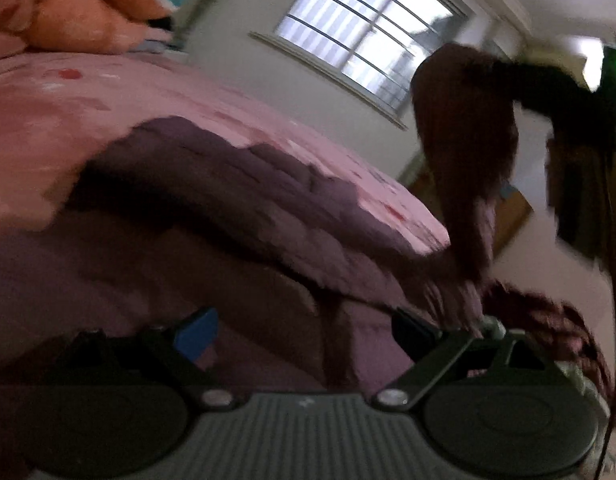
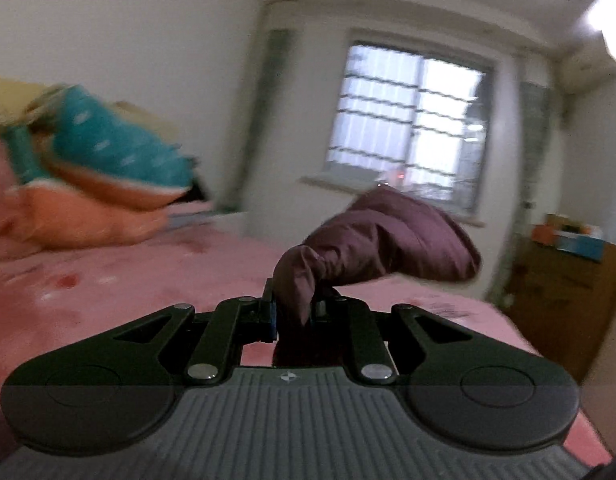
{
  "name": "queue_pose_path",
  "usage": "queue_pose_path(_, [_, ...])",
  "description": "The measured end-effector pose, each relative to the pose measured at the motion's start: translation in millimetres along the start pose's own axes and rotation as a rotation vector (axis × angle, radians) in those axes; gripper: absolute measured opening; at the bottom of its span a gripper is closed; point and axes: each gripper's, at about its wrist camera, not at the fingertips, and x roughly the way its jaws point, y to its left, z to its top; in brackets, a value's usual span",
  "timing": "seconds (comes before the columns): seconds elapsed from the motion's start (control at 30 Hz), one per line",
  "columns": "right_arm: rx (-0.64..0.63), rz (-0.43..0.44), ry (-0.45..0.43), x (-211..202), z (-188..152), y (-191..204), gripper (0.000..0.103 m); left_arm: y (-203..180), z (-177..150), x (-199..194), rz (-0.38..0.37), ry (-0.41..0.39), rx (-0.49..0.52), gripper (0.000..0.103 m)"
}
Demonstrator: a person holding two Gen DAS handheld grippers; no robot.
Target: Fold large clothes
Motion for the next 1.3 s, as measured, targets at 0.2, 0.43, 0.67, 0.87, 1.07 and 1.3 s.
queue_pose_path(0.2, [0.037,0.142,0.075,-4.2,-36.9,52.5,0.016,30.7,15.6,-10.7,0.082,-0.055,-0.117,0.094])
queue_pose_path(0.43, [0.135,0.150,0.136,11.2,-62.7,61.7,0.022,41.5,21.2,-17.1,0.120,-0.083,-0.161,0.094])
queue_pose_path(0.67, [0.175,0.061,0.085,1.8,-65.7,50.5,0.096,40.8,19.5,-15.4,0.132,-0.068,-0.141,0.094])
queue_pose_path(0.87, [0.131,0.032,0.077,-49.8,-86.7,27.6,0.100,36.7,17.2,-12.5,0.140,-0.061,-0.118,0.094])
queue_pose_path(1.07, [-0.018,0.026,0.172,-83.8,-126.3,30.4,0.100,31.7,14.5,-10.1,0.139,-0.049,-0.096,0.094])
queue_pose_path(1.3, [0.074,0.060,0.308,-67.8,-137.8,0.5,0.094,26.5,10.5,-6.1,0.130,-0.029,-0.085,0.095])
